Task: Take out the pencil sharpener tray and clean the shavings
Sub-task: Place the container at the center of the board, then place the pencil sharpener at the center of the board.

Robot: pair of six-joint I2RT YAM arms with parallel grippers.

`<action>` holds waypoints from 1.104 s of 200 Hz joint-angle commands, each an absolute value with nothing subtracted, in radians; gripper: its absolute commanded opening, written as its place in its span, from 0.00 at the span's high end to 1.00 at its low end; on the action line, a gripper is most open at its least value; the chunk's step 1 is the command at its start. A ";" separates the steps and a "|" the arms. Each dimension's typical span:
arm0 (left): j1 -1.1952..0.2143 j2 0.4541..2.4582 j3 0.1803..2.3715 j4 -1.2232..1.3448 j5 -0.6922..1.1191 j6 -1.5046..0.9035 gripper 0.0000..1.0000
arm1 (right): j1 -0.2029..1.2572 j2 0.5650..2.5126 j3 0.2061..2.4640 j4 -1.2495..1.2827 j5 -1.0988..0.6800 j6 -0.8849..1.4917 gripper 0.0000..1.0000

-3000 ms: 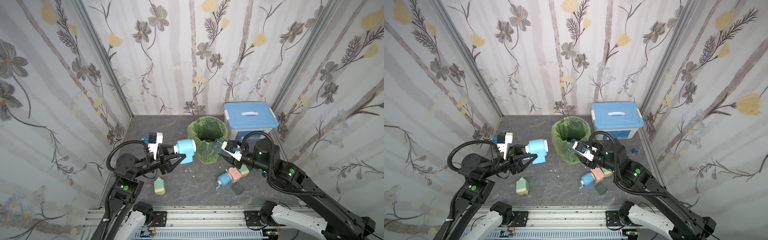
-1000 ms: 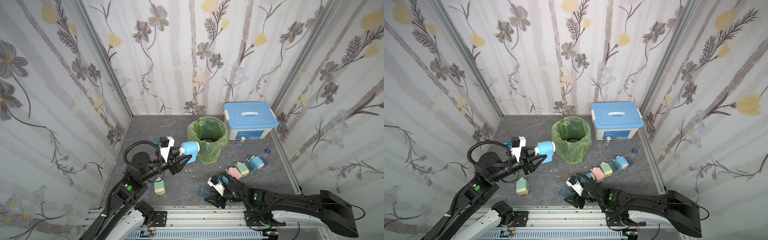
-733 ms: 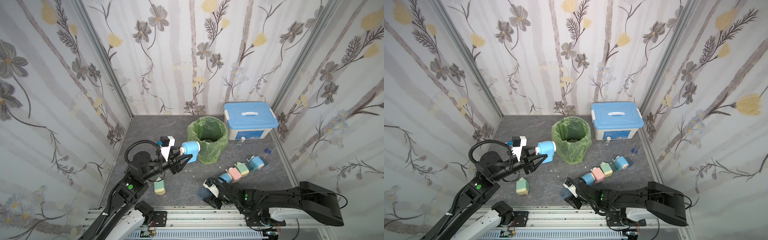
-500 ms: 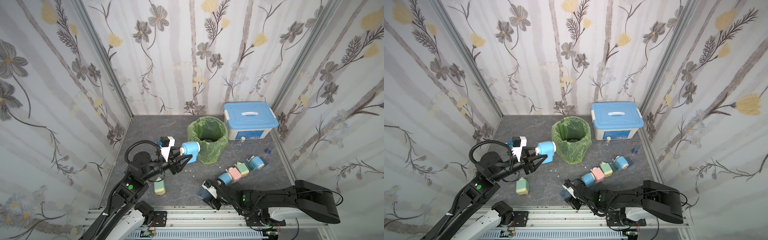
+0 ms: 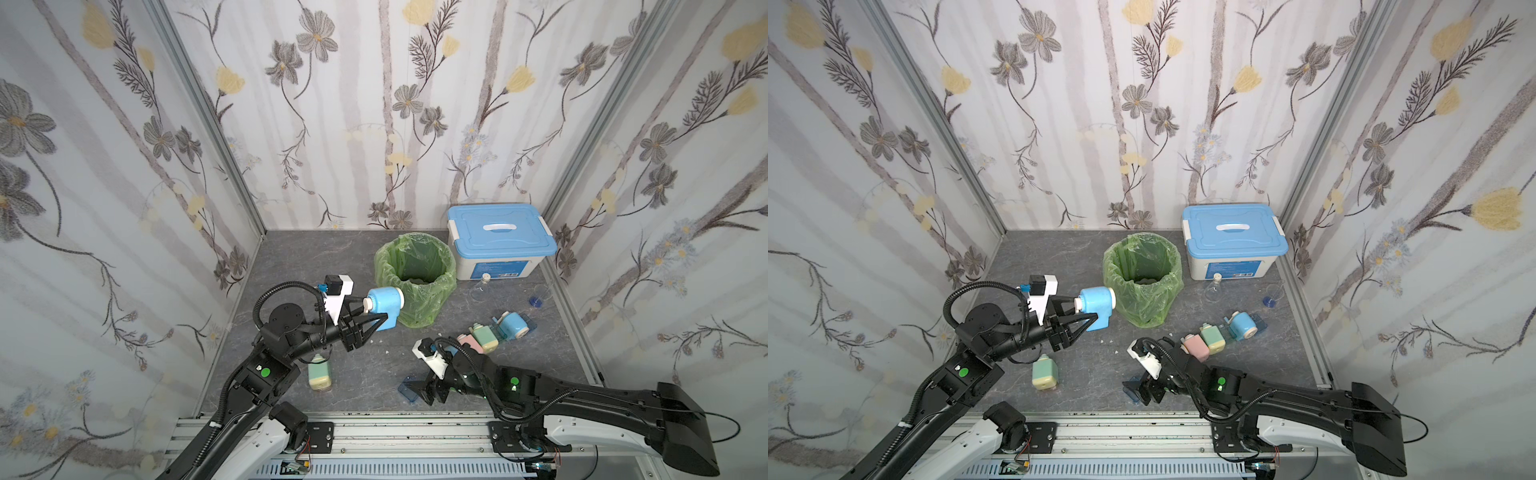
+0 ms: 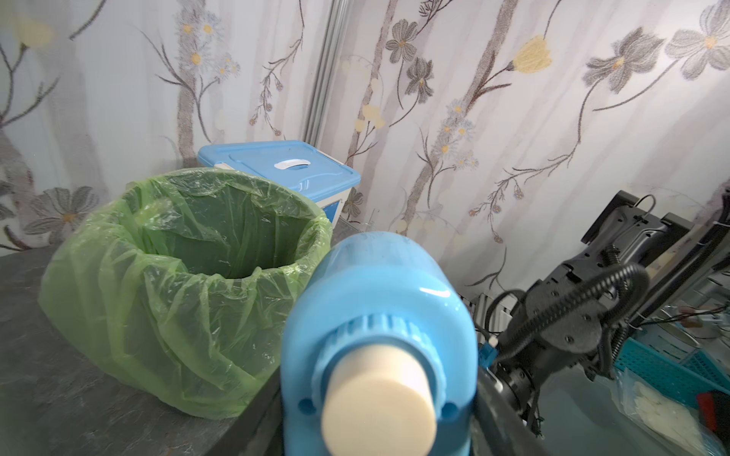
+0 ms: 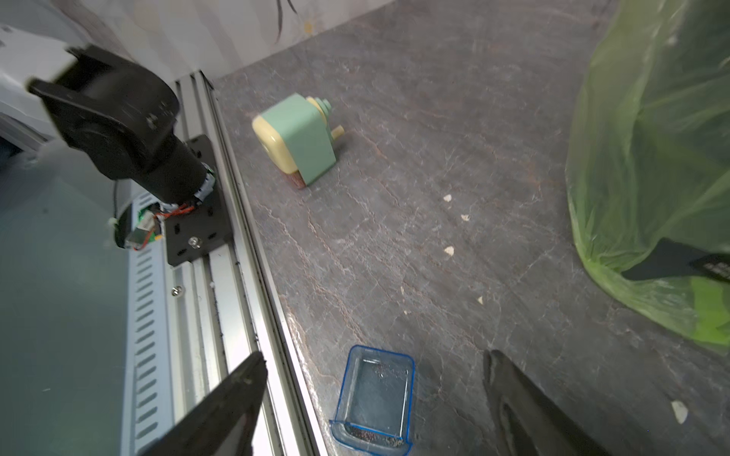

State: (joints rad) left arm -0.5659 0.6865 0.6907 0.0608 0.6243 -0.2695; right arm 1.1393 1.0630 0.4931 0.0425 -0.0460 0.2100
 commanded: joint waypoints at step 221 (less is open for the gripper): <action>-0.663 0.861 0.765 0.103 1.054 -0.251 0.55 | 0.742 1.205 0.971 -0.066 -1.079 0.314 0.30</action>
